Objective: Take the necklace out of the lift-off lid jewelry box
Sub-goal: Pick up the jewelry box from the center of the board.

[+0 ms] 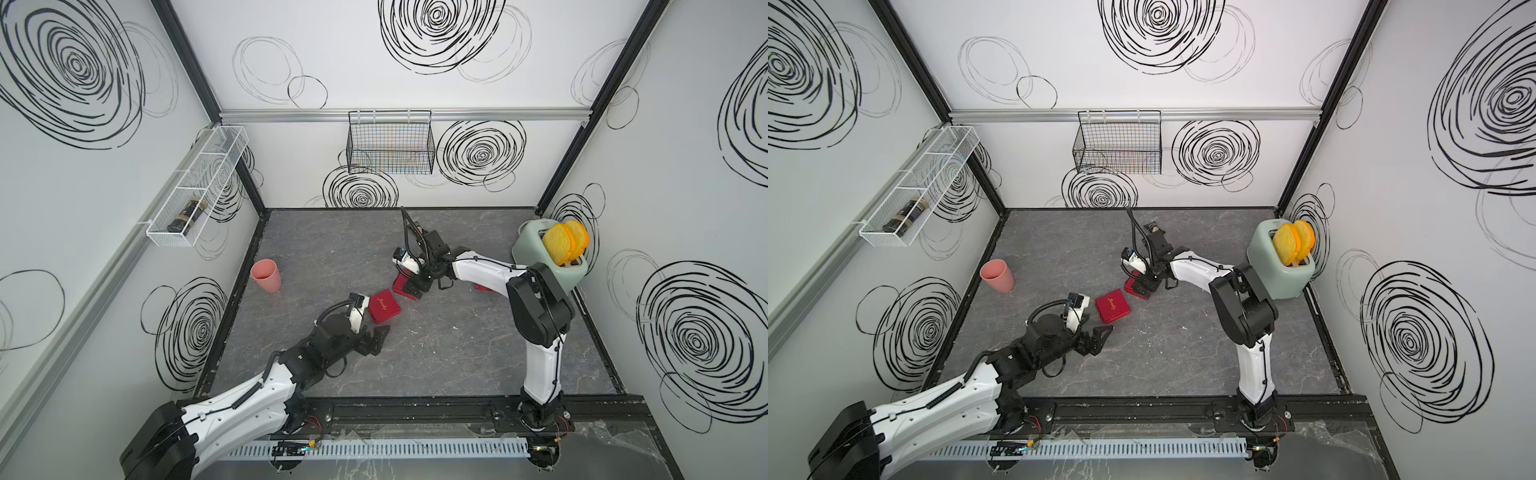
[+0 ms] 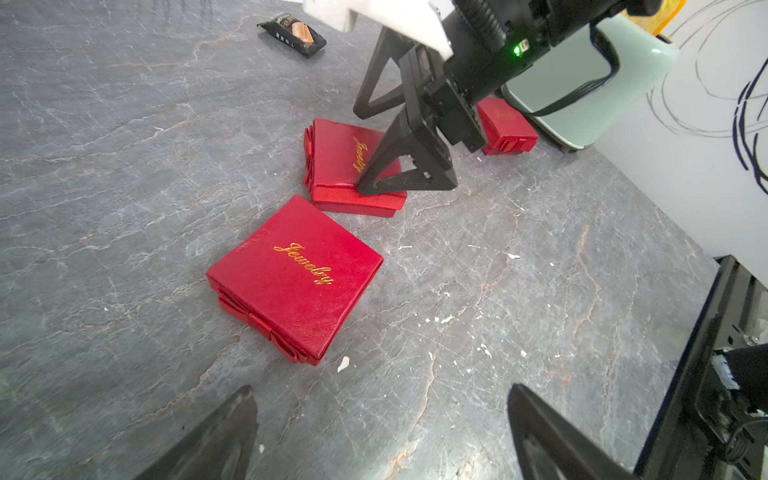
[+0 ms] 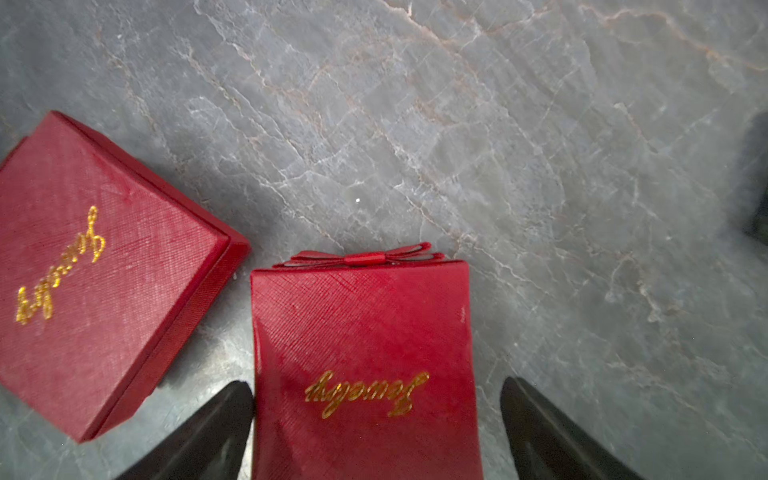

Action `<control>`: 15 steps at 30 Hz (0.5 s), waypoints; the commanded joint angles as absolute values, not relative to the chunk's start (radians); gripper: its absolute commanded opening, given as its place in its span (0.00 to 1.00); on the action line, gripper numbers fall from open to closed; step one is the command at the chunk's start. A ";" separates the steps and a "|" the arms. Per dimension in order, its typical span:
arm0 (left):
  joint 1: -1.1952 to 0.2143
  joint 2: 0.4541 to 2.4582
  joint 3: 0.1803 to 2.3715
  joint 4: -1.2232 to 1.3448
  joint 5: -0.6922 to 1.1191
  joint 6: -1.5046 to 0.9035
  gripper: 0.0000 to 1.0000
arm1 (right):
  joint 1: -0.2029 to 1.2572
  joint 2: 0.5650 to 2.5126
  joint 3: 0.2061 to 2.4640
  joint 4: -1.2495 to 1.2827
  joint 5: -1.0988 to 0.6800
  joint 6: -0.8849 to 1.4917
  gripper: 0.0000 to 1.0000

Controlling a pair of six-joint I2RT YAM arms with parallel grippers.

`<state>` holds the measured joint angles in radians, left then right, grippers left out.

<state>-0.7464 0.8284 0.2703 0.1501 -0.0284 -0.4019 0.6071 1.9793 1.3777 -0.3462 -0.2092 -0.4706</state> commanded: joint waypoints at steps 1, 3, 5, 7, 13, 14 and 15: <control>-0.754 0.814 0.289 0.156 -0.050 -0.388 0.96 | 0.611 1.999 1.396 -0.381 -0.227 -0.500 0.97; -0.754 0.812 0.288 0.156 -0.051 -0.388 0.96 | 0.612 2.008 1.405 -0.395 -0.234 -0.502 0.97; -0.754 0.810 0.287 0.154 -0.052 -0.388 0.96 | 0.612 2.014 1.408 -0.403 -0.244 -0.500 0.97; -0.756 0.810 0.288 0.152 -0.053 -0.388 0.96 | 0.613 2.018 1.410 -0.414 -0.259 -0.499 0.97; -0.760 0.807 0.289 0.151 -0.055 -0.388 0.96 | 0.622 2.018 1.409 -0.435 -0.285 -0.499 0.97; -0.760 0.805 0.289 0.149 -0.056 -0.388 0.96 | 0.624 2.016 1.407 -0.432 -0.284 -0.497 0.97; -0.761 0.805 0.290 0.148 -0.055 -0.388 0.96 | 0.626 2.012 1.405 -0.431 -0.282 -0.495 0.97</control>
<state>-0.7540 0.8188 0.2703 0.1284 -0.0429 -0.3996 0.6132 2.0113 1.3796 -0.3965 -0.2539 -0.4763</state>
